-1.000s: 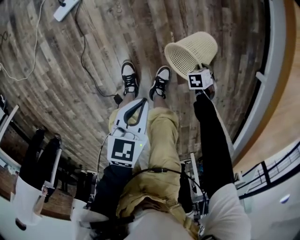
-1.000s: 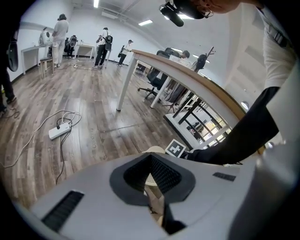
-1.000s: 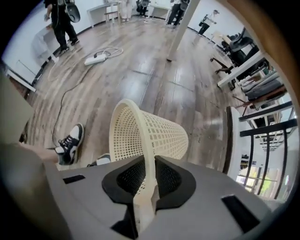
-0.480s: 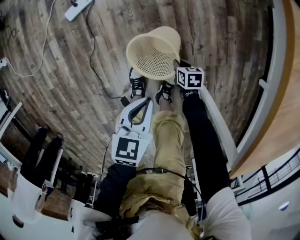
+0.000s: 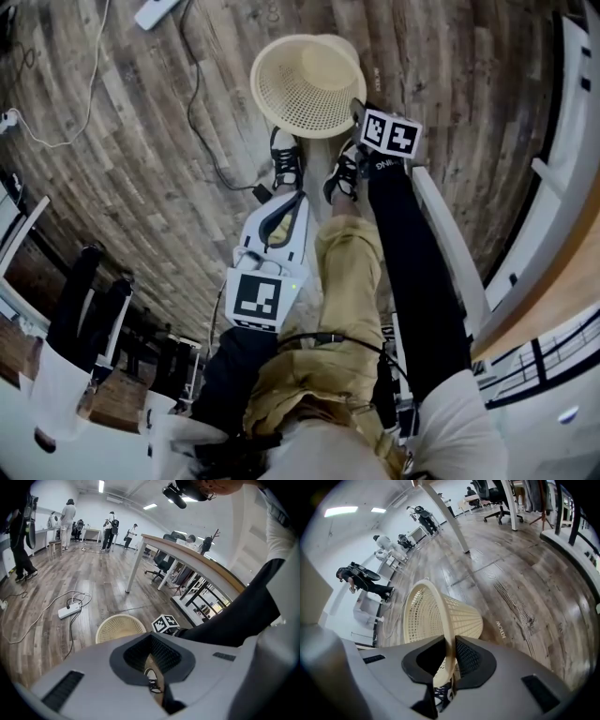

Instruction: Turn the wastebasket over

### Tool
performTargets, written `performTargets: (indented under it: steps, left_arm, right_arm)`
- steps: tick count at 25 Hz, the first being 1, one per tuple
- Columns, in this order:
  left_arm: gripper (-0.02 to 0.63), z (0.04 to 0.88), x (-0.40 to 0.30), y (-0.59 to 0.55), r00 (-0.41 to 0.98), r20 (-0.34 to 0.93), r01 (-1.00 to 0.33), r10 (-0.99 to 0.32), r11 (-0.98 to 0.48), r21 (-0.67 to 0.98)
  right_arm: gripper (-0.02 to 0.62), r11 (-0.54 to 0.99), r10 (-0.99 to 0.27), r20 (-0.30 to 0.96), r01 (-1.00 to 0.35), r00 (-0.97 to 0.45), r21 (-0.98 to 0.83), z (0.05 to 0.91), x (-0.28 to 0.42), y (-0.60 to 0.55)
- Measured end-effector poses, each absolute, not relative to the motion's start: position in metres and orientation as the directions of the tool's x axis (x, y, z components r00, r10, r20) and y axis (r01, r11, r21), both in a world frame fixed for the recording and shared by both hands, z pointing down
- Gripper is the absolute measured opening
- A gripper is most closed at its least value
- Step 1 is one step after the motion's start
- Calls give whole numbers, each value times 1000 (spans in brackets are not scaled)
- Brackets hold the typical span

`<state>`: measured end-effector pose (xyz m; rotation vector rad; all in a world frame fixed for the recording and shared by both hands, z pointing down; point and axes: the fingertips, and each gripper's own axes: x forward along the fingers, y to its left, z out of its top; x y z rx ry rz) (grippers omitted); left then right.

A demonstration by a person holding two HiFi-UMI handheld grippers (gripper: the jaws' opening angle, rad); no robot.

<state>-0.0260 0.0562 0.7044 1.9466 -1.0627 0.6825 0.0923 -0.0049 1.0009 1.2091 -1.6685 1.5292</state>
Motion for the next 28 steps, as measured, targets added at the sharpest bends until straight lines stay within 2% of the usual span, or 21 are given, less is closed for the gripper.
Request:
performTargets:
  steps: [4,8,14,22,28]
  left_arm:
    - [2,705,-27,53,503,749,-860,-432,-333,386]
    - [2,708,-29,53,506,762,-858,-404,-327,396]
    - [2,706,-32,49,498,778,-862,-383,-317,395]
    - [2,659,-18,32,526,755,-844,-392,-351,406]
    - [2,605,-10,12,540,726,-834,-426,-386,395]
  right_arm:
    - [66,-36,-216,923,-942,-318,-333,1009,111,-4]
    - [74,79,-177,962,-978,-206,-194,1013,119,-6]
    - [174,185,-204,969,-978,-138,-100,993,118,-15]
    - [175,238,-232,958,-964,-171,-114,912,113,-10]
    - [150,283,-307,922,-947,-237,-149,807,94,-13]
